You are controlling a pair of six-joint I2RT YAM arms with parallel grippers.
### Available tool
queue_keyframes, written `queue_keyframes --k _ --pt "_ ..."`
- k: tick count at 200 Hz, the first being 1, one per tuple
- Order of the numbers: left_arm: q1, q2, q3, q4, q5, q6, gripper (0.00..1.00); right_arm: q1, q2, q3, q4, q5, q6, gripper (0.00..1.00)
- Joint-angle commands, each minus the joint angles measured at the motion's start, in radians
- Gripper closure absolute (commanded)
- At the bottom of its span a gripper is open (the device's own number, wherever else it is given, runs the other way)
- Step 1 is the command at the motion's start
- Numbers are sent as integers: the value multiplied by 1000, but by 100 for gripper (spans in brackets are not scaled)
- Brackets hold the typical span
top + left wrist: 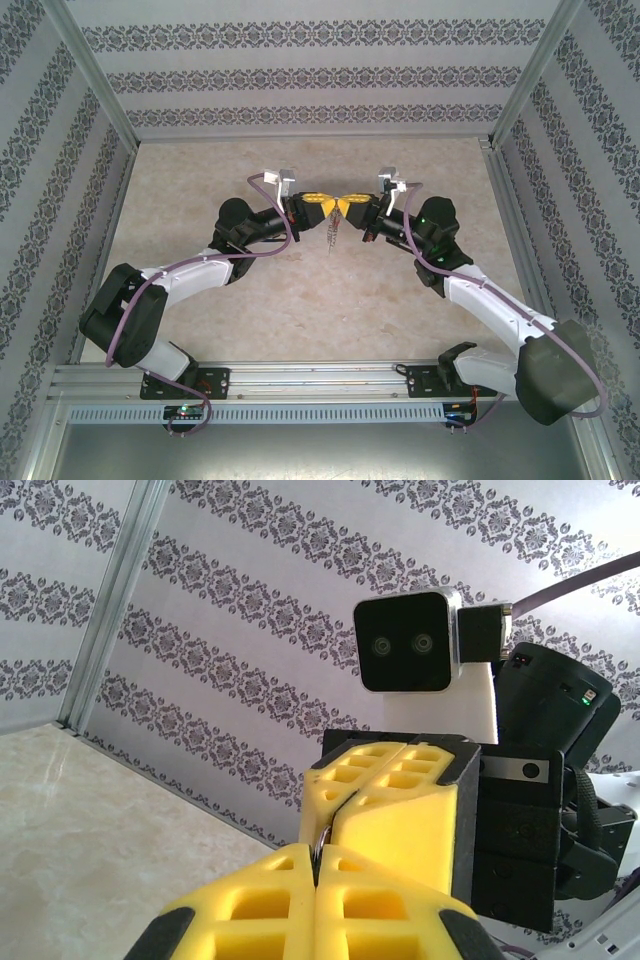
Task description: Put the keys on the keyring
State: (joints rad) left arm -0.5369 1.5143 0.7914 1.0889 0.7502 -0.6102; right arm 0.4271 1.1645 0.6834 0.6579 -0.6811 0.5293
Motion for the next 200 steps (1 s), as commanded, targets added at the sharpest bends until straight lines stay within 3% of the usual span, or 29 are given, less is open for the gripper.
queue_keyframes --k 1,8,46,80,135,200 --pt "-13 -17 9 16 4 24 100 -10 8 8 37 -50 3 100" --pt "-12 -24 10 -3 -1 36 100 -14 8 13 26 -54 -5 100" --pt "1 -89 13 -163 -25 145 69 -35 12 65 -118 -67 -106 100" --pt "42 -145 19 -310 -19 231 58 -41 18 134 -300 -66 -259 100" --pt "103 -141 133 -628 99 389 54 -40 72 300 -616 -79 -504 100" --pt "174 -70 198 -699 283 394 52 -29 152 469 -904 -81 -680 100"
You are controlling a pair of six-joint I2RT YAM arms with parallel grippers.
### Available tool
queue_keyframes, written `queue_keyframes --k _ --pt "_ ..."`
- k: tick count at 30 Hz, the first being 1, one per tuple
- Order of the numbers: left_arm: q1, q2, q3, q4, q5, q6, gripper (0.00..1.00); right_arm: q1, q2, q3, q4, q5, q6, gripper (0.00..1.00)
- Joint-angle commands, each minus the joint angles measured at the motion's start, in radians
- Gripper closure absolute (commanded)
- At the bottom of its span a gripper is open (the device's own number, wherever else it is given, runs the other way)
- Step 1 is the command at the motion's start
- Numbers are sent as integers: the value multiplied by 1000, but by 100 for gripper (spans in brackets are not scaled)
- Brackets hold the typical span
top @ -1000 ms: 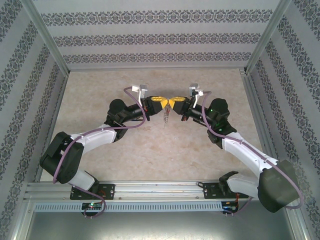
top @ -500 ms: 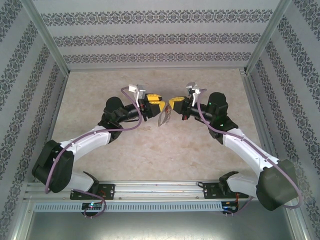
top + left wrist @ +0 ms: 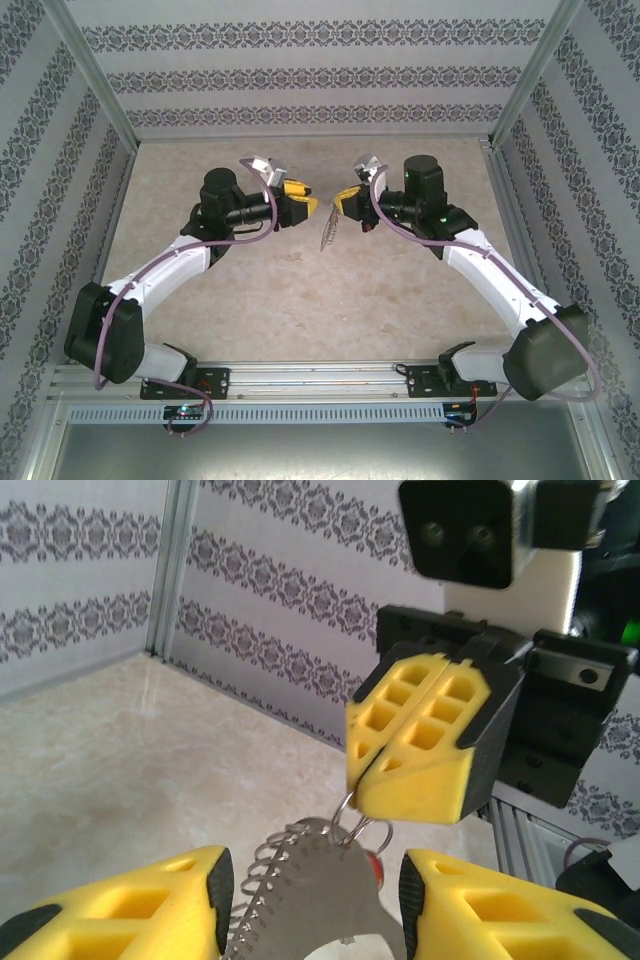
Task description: Put the keys on the keyring
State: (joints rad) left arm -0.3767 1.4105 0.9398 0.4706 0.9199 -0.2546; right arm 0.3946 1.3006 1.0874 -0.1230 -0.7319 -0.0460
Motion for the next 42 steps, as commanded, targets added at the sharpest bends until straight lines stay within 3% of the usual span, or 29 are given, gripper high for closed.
queue_keyframes --k 1,9,16,26,35,42 --pt "14 36 50 -86 116 41 52 4 17 67 -126 -30 -107 100" --pt "15 80 92 -206 186 109 52 34 62 128 -225 -43 -165 100" --pt "14 80 100 -211 239 107 53 59 97 161 -259 -71 -181 100" --pt "14 91 91 -139 279 40 61 61 100 168 -242 -103 -169 100" --pt "8 104 74 -36 291 -37 61 60 94 160 -215 -130 -151 100" --pt "-8 117 80 -50 303 -36 65 60 93 160 -202 -128 -146 100"
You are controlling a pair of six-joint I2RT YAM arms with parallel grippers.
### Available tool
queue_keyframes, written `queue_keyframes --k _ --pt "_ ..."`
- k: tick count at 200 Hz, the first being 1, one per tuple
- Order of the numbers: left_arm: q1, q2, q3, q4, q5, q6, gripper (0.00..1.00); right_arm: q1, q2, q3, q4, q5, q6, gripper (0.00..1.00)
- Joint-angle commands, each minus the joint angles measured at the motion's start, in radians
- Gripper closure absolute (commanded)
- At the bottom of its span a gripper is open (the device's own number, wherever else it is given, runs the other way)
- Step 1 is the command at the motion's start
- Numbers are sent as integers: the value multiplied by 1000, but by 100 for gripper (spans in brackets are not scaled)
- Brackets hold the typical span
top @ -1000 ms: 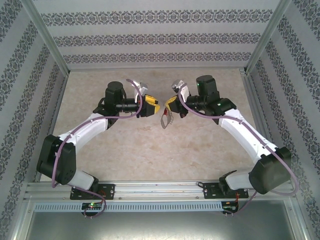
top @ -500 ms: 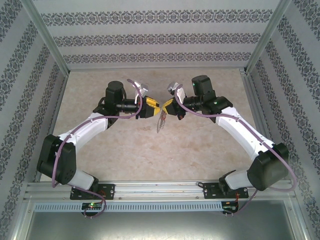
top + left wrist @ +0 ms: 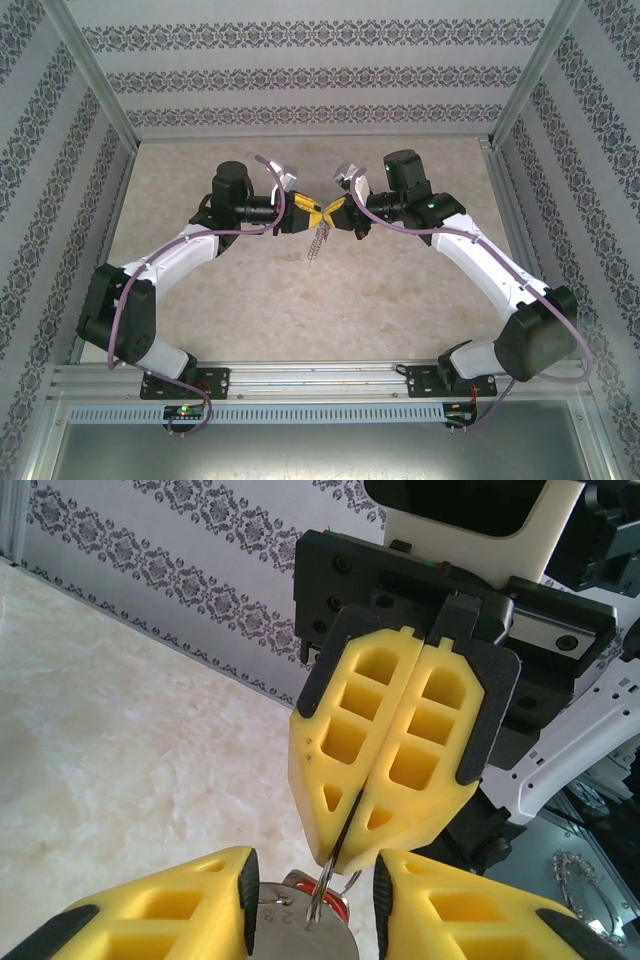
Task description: Put the keys on the keyring
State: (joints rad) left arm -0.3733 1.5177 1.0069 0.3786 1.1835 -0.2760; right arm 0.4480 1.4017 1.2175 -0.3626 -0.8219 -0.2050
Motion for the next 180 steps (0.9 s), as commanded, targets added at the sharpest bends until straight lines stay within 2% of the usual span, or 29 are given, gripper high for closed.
queue_keyframes --k 1,54,88,133,162,180 --pt "-12 10 12 42 39 -15 65 7 -8 30 37 -37 14 100" --pt "-28 8 13 11 41 5 74 4 -4 28 46 -37 20 100" --pt "-45 7 30 -61 23 63 84 4 -5 25 54 -39 24 100" --pt "-46 7 13 26 -7 9 100 5 -4 18 63 -41 31 100" --pt "-46 1 -13 95 -54 -36 100 2 -13 9 88 -29 65 100" --pt "-47 -14 -30 119 -99 -42 100 -10 -41 -15 149 -7 134 74"
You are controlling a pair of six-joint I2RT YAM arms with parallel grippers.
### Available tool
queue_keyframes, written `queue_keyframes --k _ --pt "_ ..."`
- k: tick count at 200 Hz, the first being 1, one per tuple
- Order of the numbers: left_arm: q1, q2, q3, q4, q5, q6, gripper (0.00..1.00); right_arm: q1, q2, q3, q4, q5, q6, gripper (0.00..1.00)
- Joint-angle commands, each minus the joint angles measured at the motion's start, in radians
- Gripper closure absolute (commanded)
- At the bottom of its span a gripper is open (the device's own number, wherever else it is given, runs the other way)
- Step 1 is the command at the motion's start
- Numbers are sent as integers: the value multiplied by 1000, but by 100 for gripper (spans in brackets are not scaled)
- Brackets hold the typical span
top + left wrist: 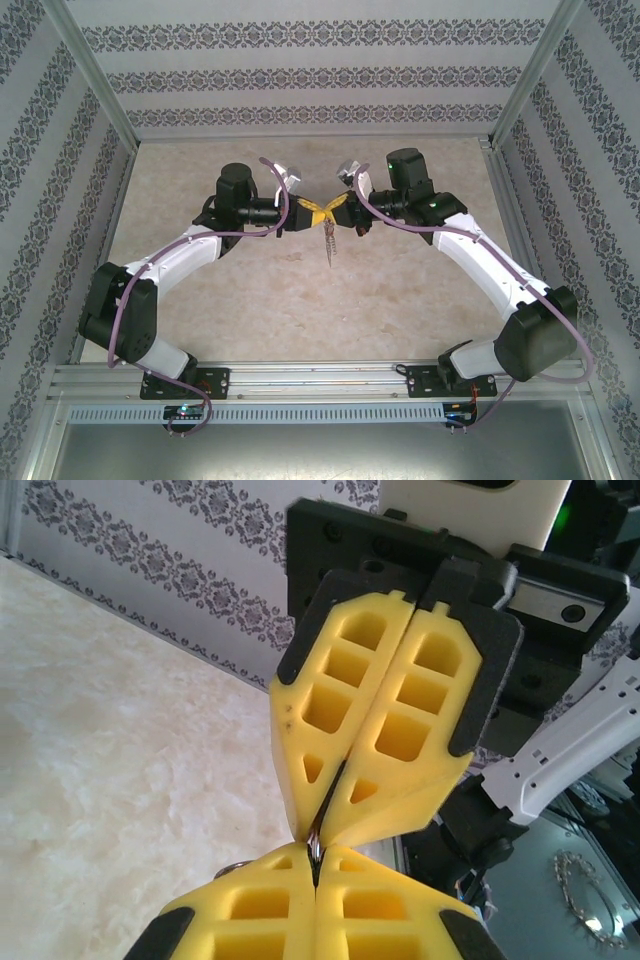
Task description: Put the keys on the keyring
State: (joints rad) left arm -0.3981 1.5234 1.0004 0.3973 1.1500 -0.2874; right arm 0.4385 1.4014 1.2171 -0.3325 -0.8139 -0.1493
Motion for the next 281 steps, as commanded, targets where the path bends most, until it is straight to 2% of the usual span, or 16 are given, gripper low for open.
queue_keyframes --k 1,19,58,106,127,181,246,281 --pt "-22 -21 -25 102 -69 -32 100 -1 -41 -17 123 -15 81 73" --pt "-21 -42 -42 126 -116 -38 100 -16 -87 -49 186 27 157 60" --pt "-22 -81 -82 192 -206 -62 100 -41 -211 -149 245 149 261 51" --pt "-21 -48 -92 346 -243 -167 100 -57 -348 -302 320 387 381 49" --pt "-22 -38 -92 386 -244 -196 100 -61 -397 -389 370 438 412 48" --pt "-22 -53 -61 359 -256 -192 100 -54 -458 -530 538 445 481 48" --pt "-21 -61 -46 314 -246 -177 100 -9 -444 -554 586 419 424 45" --pt "-21 -32 -12 355 -230 -233 100 37 -407 -558 640 462 415 45"
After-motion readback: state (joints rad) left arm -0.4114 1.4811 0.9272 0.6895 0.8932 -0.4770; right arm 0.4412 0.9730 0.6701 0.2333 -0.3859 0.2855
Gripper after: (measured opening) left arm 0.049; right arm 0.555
